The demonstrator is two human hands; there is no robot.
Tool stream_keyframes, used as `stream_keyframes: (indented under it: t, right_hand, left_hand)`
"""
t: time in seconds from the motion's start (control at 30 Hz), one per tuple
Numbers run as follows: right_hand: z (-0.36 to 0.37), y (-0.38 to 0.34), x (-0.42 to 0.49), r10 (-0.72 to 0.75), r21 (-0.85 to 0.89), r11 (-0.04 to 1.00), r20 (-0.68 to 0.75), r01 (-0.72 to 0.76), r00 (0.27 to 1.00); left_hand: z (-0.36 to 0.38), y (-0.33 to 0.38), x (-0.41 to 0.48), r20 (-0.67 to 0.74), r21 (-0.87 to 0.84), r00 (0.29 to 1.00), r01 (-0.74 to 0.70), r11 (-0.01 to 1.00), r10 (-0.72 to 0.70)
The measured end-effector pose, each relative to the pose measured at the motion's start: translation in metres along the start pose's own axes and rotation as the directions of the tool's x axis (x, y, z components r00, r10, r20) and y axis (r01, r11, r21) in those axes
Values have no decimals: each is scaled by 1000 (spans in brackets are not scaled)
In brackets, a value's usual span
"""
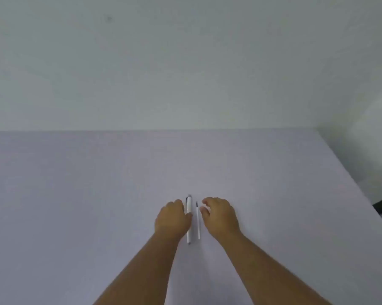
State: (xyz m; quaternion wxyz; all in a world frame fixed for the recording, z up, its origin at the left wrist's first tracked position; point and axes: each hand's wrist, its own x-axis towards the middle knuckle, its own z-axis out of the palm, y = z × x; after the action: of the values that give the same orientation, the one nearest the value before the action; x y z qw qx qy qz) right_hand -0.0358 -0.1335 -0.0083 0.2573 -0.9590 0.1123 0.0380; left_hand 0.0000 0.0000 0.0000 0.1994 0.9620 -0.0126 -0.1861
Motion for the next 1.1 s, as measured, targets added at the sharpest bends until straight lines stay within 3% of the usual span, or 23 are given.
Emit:
stream_keyframes:
  t: [0.17,0.37,0.47,0.57,0.7,0.77,0.83,0.9,0.93,1.1]
  right_hand:
    - [16,8,1,3,-13,1000,9,-3,1000]
    - [18,3,9,98,152,983,27,-101,995]
    - [11,-9,17,244,402,872,136,-278,960]
    - [3,-16,26,313,509,777,198,-371,929]
    - [1,-13,28,453,653,584,231,-483,861]
    - [-3,-6,31,517,691,526,204,-497,831]
    - [-9,5,34,489,598,653,136,-465,862]
    - [-12,14,32,368,338,857,128,-389,921]
    - [-10,14,28,325,231,907,147,-352,934]
    - [7,13,9,352,130,918,162,-374,922]
  left_hand:
    - [18,1,2,134,-96,980,161,982,-147]
    - [18,1,5,104,-277,987,146,950,-121]
    - [14,3,1,103,-335,995,36,942,-2]
    - [10,5,-1,130,-323,986,-54,945,101]
    - [-1,6,1,226,-378,965,-41,925,135]
    - [-3,1,1,310,-311,939,-46,949,147]
    - [0,-6,-2,339,-302,932,-19,953,126]
    - [1,-13,-3,299,-378,950,27,926,94]
    - [0,-15,-3,268,-414,960,40,909,80]
    - [-1,-12,-1,182,-490,982,51,870,46]
